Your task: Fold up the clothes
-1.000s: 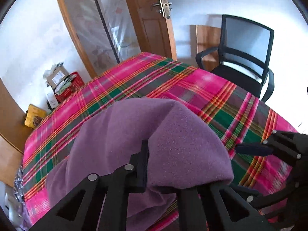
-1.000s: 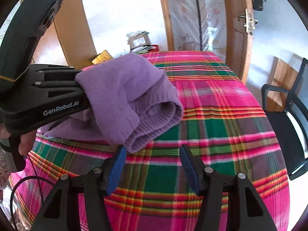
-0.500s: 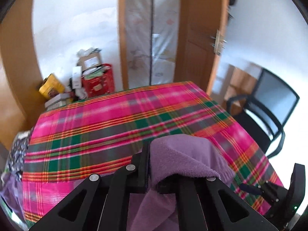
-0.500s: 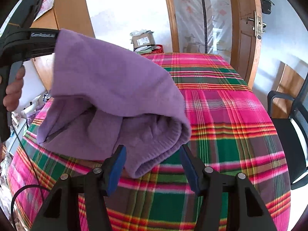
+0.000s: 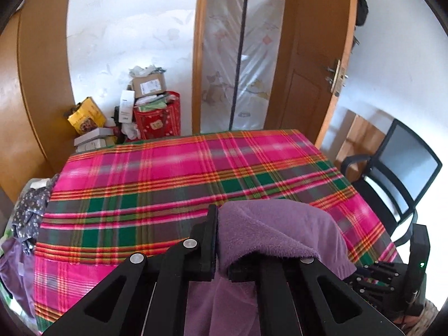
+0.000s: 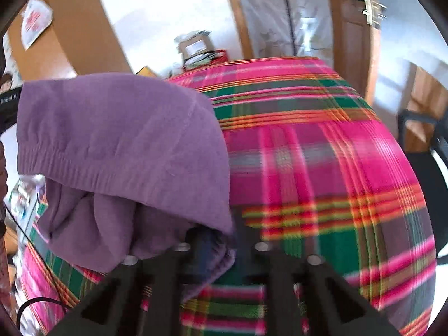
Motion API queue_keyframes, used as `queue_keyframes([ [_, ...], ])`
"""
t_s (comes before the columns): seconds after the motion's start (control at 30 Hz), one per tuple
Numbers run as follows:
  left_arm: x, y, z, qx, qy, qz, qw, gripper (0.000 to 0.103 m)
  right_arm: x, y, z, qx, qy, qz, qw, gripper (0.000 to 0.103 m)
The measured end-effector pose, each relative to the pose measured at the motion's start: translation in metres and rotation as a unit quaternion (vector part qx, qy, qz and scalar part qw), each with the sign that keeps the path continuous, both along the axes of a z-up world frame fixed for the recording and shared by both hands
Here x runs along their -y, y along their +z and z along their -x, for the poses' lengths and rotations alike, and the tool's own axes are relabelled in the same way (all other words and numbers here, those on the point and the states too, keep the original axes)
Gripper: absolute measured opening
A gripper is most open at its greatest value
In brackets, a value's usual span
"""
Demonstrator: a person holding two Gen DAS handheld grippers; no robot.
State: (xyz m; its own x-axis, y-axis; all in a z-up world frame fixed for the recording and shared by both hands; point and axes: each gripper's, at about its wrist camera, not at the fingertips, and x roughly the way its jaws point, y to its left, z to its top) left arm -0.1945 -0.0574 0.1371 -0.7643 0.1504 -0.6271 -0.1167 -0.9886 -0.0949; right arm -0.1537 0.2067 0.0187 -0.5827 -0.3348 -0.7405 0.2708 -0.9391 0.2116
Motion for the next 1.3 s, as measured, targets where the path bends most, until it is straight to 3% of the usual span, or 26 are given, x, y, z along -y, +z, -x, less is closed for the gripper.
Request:
queue_keyframes([
  [0.13,0.025,0.01,-0.005,-0.016,0.03,-0.005,0.9994,0.005,0.011,0.026,0.015,-0.043,-0.002,-0.006,0.999,0.01],
  [0.4,0.092,0.019,-0.023,-0.035,0.104,-0.026,0.9936,0.005,0.075,0.082,0.042,-0.131,0.031,-0.013,0.991,0.01],
  [0.67,0.161,0.0,-0.05,-0.019,0.18,-0.059,0.9817,0.005,0.169,0.108,0.055,-0.171,0.117,0.018,0.978,0.01],
  [1.03,0.237,-0.034,-0.082,-0.005,0.286,-0.087,0.9544,0.005,0.279,0.098,0.083,-0.124,0.215,0.062,0.967,0.011],
  [1.13,0.256,-0.044,-0.088,0.002,0.311,-0.096,0.9456,0.005,0.294,0.092,0.085,-0.1,0.23,0.067,0.966,0.012],
  [1.3,0.268,-0.065,-0.09,0.02,0.32,-0.102,0.9416,0.005,0.294,0.086,0.084,-0.09,0.231,0.06,0.967,0.014],
])
